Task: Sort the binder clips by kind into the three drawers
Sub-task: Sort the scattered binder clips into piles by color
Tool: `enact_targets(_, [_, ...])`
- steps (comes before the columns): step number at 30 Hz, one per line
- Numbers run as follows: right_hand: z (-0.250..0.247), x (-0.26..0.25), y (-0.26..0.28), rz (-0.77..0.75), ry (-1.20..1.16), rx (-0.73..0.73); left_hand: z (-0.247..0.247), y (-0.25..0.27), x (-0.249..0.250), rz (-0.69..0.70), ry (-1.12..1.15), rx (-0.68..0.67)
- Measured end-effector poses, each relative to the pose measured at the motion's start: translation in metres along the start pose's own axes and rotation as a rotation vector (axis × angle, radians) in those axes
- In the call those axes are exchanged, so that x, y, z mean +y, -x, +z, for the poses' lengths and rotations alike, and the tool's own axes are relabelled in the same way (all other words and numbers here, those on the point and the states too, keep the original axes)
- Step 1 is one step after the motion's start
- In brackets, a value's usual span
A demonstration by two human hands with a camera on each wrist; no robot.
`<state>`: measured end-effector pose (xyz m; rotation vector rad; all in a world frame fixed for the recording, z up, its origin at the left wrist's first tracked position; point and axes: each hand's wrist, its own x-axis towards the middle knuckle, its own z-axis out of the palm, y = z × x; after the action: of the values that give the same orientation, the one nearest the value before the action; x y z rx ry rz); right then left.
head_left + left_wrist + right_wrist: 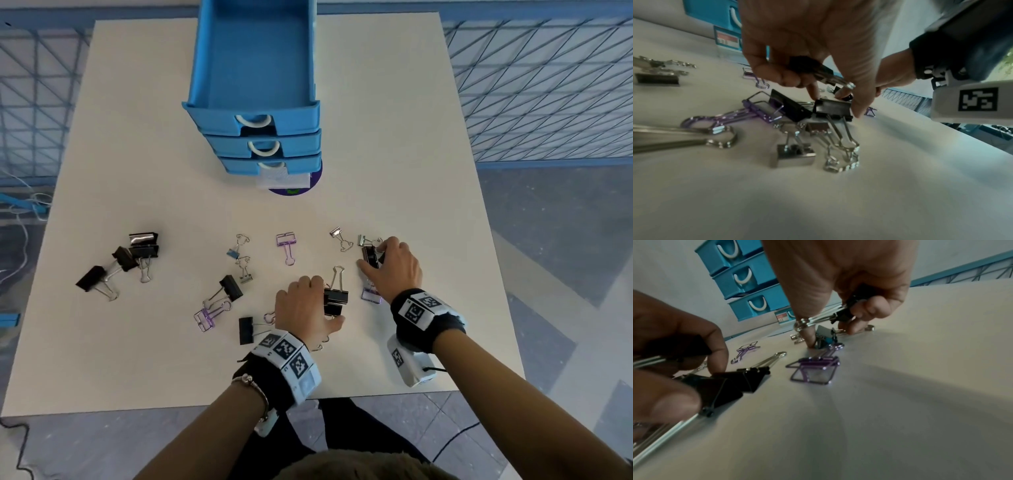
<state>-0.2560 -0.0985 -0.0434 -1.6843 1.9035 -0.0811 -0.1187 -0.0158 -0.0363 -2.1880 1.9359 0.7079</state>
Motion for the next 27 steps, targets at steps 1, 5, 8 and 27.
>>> enact_targets(1, [0.000,0.001,-0.001,-0.008,-0.002,-0.003,0.002,0.001,0.001,-0.023,-0.031,0.007])
enact_targets(5, [0.001,0.003,-0.001,-0.055,0.026,-0.023,0.006,0.005,0.006,-0.113,-0.154,-0.006])
enact_targets(8, [0.000,0.003,0.000,-0.072,0.053,-0.029,0.006,0.004,0.009,-0.150,-0.154,-0.011])
enact_targets(27, [-0.011,0.016,0.027,-0.140,-0.177,0.063,0.002,0.000,0.001,0.103,-0.017,0.031])
